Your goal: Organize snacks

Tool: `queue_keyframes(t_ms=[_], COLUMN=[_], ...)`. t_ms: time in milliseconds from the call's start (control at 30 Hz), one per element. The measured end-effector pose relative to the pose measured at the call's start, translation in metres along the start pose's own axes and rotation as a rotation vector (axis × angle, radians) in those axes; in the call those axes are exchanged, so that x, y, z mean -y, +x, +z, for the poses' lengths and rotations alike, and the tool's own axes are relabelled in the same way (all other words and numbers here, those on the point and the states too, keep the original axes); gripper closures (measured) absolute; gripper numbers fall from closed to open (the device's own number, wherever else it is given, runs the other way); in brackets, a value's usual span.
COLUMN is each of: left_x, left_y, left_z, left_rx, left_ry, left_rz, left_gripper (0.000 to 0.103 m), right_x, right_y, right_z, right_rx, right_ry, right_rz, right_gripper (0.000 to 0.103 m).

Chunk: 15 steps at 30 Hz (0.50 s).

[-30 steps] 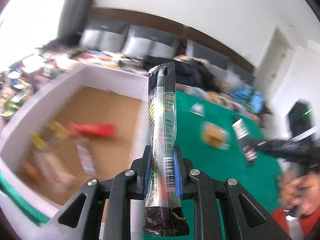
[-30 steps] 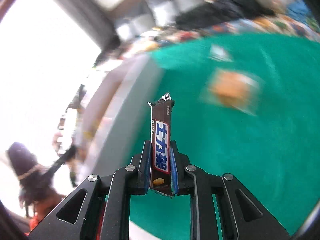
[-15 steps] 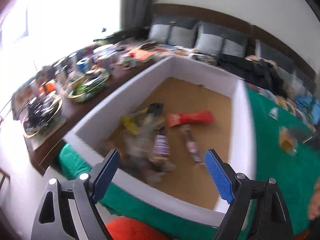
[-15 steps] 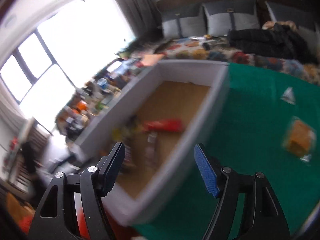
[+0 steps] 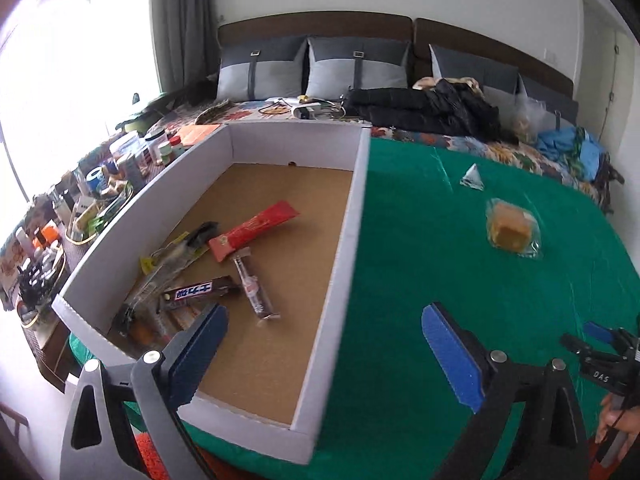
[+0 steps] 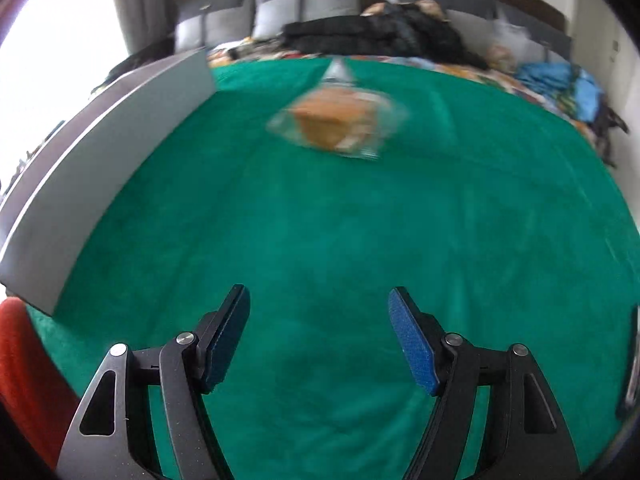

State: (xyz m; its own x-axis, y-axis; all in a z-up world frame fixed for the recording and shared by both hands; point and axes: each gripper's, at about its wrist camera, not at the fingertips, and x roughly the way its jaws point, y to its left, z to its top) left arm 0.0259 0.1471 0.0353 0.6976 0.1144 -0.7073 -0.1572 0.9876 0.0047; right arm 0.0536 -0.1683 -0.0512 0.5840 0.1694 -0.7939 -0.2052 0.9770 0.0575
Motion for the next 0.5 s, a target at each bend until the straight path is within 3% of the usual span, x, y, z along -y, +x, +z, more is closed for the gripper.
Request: queue_keyframes(t_ms=[500], left_x=[0.039], left_y=[-0.011], left_z=[0.001], left_rx=[0.001], left_ry=[0.081], left_rz=[-0.001], left_gripper=[0.006], right_x=[0.026], right_y=[0.006], right_z=[-0.026], right_rx=[0.024], right_ry=[0.054], right_rz=[-0.042], right_gripper=[0.028])
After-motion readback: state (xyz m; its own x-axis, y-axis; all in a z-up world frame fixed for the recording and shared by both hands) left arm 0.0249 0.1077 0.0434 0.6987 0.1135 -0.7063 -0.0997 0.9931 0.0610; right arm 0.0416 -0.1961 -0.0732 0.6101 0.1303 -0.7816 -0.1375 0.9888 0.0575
